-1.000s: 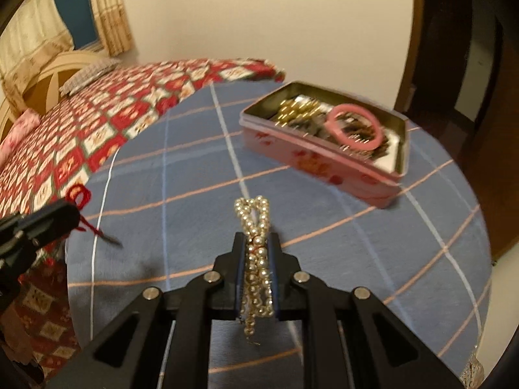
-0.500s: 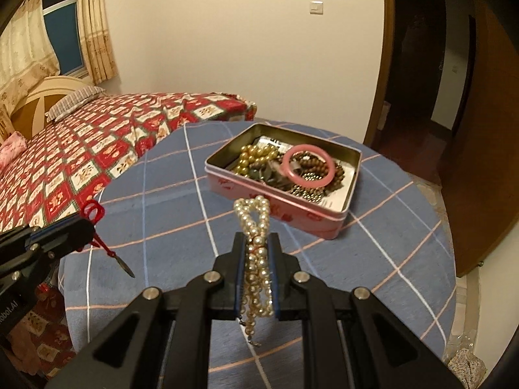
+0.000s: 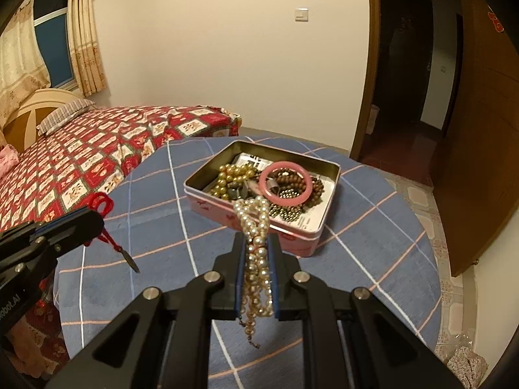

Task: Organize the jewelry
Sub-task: 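Lift the tassel and pearl necklace and carry them over the tin, then open both grippers to drop the tassel and pearls into the tin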

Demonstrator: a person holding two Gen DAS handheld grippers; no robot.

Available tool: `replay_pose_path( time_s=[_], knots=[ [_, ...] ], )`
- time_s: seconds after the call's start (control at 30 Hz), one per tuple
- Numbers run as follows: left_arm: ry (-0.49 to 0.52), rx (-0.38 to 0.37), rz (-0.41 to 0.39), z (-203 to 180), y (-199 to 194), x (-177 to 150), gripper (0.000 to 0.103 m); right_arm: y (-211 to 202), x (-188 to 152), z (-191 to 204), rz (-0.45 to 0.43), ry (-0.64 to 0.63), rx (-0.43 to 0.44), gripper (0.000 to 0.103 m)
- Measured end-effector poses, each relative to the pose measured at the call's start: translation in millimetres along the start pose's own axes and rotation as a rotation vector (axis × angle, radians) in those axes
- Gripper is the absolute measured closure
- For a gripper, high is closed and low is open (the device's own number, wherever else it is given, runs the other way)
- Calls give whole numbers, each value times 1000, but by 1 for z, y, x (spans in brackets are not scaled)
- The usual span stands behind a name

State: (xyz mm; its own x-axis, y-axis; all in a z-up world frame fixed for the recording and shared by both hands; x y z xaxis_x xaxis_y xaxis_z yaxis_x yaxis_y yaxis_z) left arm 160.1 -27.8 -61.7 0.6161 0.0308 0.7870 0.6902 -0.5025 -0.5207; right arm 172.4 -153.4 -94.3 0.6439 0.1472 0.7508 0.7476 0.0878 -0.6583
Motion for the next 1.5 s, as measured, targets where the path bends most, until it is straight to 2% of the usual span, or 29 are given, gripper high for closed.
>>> replay_pose_path(
  time_s=[0.57,0.9,1.5],
  knots=[
    [-15,-56,-25,-10,58,50,98,28,34,-38,-5,34,-39,87],
    [-1,-64,-26,-14,93,72,98,51,57,-64,-8,53,-64,87],
    [-33,-42,32,-7,148,71,98,99,58,-90,61,117,-39,87]
  ],
)
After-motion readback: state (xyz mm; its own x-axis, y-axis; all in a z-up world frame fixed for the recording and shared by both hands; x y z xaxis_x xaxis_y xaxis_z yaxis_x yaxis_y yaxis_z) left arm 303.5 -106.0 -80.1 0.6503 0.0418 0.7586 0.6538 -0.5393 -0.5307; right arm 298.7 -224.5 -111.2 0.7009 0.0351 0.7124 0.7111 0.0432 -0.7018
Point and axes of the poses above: each gripper's, at about its wrist camera, not at the fingertips, and y roughly the way its jaws point, z to its left, x to its top, the point moved 5 cm from there along y, roughly the way its jaws point, and after that the axes turned 8 degrees about -y, right-handed, at the moved point
